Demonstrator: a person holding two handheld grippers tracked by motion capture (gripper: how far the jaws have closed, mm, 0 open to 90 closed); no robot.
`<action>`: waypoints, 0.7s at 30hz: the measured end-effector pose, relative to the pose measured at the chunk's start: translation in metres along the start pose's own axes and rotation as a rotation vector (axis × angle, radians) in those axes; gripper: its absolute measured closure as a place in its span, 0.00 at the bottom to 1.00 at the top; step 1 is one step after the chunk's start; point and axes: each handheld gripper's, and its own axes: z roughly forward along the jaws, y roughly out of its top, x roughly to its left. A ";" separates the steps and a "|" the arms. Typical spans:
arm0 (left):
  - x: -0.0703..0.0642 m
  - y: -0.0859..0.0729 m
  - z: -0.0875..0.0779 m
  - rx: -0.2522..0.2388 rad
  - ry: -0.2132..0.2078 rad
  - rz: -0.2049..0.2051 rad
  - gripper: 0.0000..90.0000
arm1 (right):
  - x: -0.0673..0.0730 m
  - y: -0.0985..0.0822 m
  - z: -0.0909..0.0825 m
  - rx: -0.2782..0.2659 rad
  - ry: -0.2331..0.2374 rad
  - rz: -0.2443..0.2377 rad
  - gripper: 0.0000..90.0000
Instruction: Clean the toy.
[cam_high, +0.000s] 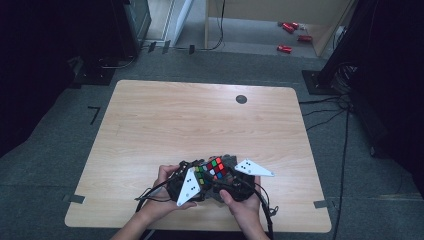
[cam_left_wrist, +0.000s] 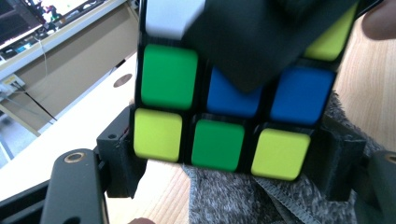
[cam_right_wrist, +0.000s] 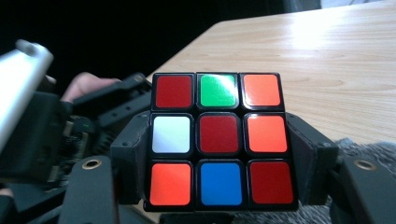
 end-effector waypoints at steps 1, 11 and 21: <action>0.000 0.000 -0.001 -0.020 0.001 -0.004 0.29 | 0.000 0.000 0.000 -0.001 0.014 0.006 0.38; 0.001 0.000 -0.004 -0.085 0.018 0.014 0.31 | -0.006 0.001 0.000 -0.001 0.115 0.088 0.38; 0.000 0.001 -0.005 -0.075 0.002 0.018 0.35 | -0.020 0.000 0.004 0.031 0.192 0.199 0.38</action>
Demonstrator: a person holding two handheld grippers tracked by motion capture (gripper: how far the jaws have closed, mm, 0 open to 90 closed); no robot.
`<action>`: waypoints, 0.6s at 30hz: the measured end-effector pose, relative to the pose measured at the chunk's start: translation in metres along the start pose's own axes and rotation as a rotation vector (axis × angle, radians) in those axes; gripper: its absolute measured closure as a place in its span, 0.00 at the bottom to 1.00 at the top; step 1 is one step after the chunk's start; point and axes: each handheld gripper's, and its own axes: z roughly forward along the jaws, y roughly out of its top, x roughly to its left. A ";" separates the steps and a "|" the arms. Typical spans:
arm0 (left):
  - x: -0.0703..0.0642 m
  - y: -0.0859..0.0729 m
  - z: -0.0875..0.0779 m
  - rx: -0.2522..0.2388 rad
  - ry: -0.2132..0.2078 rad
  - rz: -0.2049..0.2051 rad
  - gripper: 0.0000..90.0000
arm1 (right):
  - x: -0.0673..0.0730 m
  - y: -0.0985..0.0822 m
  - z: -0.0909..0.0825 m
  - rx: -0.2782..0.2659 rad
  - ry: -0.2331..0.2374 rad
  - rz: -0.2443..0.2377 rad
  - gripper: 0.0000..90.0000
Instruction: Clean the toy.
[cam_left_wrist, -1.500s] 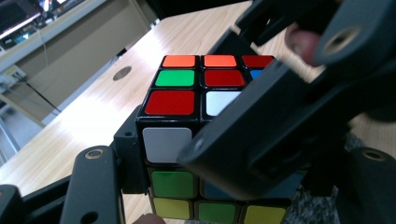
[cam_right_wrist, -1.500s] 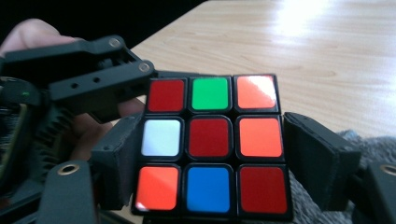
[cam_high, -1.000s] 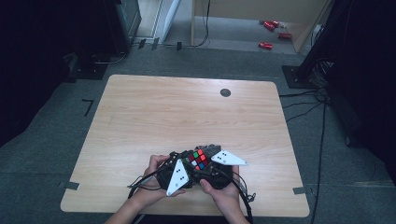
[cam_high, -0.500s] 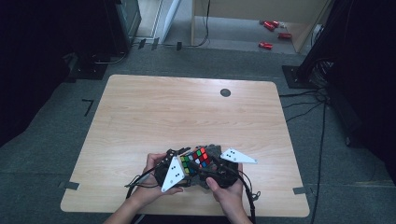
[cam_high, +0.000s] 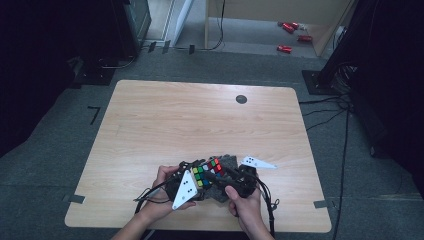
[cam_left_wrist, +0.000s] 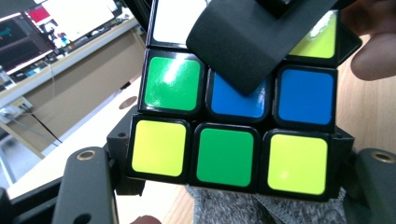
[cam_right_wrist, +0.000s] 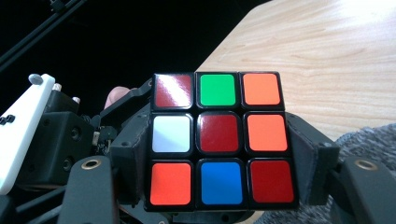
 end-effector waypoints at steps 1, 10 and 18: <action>0.000 0.000 0.000 0.009 0.002 0.002 0.36 | -0.002 0.000 -0.001 0.003 -0.011 0.008 0.34; 0.009 -0.001 -0.004 0.047 0.012 -0.021 0.38 | -0.005 0.005 -0.011 -0.040 -0.076 -0.027 0.29; 0.008 0.001 -0.005 0.062 0.005 -0.026 0.38 | -0.002 0.006 -0.014 -0.069 -0.134 -0.070 0.29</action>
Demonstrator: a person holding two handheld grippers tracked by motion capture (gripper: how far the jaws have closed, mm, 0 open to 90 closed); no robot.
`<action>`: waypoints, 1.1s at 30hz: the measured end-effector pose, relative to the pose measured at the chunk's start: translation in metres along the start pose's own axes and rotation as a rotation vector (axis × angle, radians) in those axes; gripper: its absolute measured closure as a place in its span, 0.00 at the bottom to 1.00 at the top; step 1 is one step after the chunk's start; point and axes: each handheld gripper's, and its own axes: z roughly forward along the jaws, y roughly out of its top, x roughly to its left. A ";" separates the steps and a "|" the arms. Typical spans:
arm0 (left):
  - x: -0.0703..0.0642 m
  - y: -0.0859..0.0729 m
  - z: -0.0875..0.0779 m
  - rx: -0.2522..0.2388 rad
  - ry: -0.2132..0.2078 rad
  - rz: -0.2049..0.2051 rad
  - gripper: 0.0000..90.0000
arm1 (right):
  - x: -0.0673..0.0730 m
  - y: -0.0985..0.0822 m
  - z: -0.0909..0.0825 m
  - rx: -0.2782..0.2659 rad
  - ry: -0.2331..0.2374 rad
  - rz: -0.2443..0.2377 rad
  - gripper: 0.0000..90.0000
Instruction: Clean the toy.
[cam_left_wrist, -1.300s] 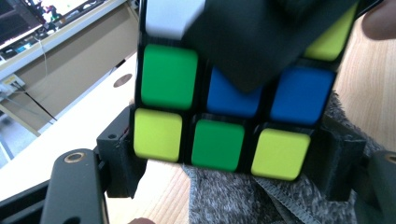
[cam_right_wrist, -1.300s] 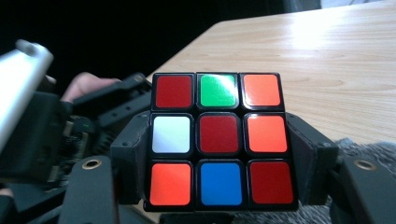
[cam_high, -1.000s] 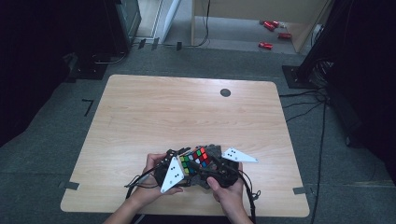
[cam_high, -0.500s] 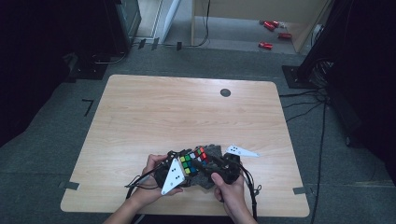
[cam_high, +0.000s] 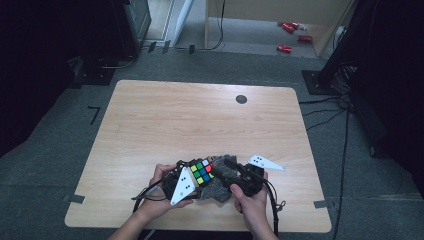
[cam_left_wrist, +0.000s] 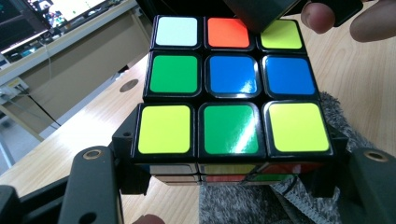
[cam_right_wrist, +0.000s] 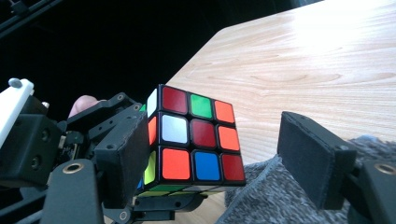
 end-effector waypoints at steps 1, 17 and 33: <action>0.000 0.000 0.000 0.000 0.000 0.000 0.38 | 0.000 0.000 0.000 0.000 0.000 0.000 0.29; 0.002 0.001 -0.002 0.013 -0.005 -0.022 0.38 | -0.006 0.002 -0.003 -0.016 -0.104 -0.037 0.31; 0.002 0.002 -0.002 0.019 -0.012 -0.027 0.38 | -0.011 0.001 -0.001 -0.003 -0.121 -0.021 0.33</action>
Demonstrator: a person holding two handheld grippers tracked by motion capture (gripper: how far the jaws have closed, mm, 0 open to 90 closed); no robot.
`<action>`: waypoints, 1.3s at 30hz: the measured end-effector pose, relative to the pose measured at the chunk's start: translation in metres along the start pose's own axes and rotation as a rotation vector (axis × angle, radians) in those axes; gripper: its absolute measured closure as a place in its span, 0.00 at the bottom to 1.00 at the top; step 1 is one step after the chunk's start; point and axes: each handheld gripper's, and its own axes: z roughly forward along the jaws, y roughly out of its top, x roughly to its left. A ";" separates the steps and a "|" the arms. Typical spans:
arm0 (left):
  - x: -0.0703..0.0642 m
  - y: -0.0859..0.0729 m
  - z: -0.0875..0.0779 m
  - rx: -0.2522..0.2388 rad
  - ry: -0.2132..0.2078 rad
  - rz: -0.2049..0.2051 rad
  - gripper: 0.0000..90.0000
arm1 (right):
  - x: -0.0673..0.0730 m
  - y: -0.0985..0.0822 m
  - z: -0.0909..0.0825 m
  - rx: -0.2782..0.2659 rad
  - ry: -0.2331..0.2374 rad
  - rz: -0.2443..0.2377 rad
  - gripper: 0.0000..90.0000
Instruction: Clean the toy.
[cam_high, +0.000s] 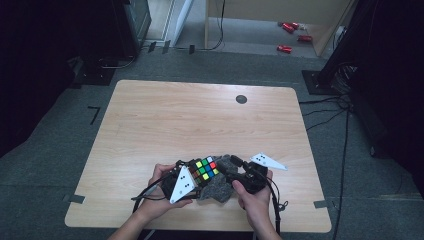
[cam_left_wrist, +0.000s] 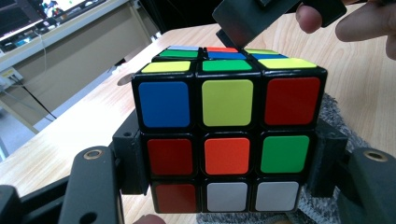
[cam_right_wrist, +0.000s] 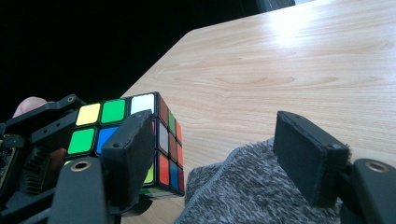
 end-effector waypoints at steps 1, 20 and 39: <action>0.000 0.000 0.000 0.001 0.000 -0.001 0.38 | -0.001 0.000 0.000 0.001 -0.001 -0.002 0.33; 0.028 -0.009 -0.009 0.007 0.053 -0.107 0.38 | -0.013 -0.009 0.006 0.080 -0.173 -0.226 0.20; 0.037 -0.013 -0.012 0.019 0.047 -0.173 0.38 | -0.014 -0.041 0.041 0.398 -0.228 -0.388 0.57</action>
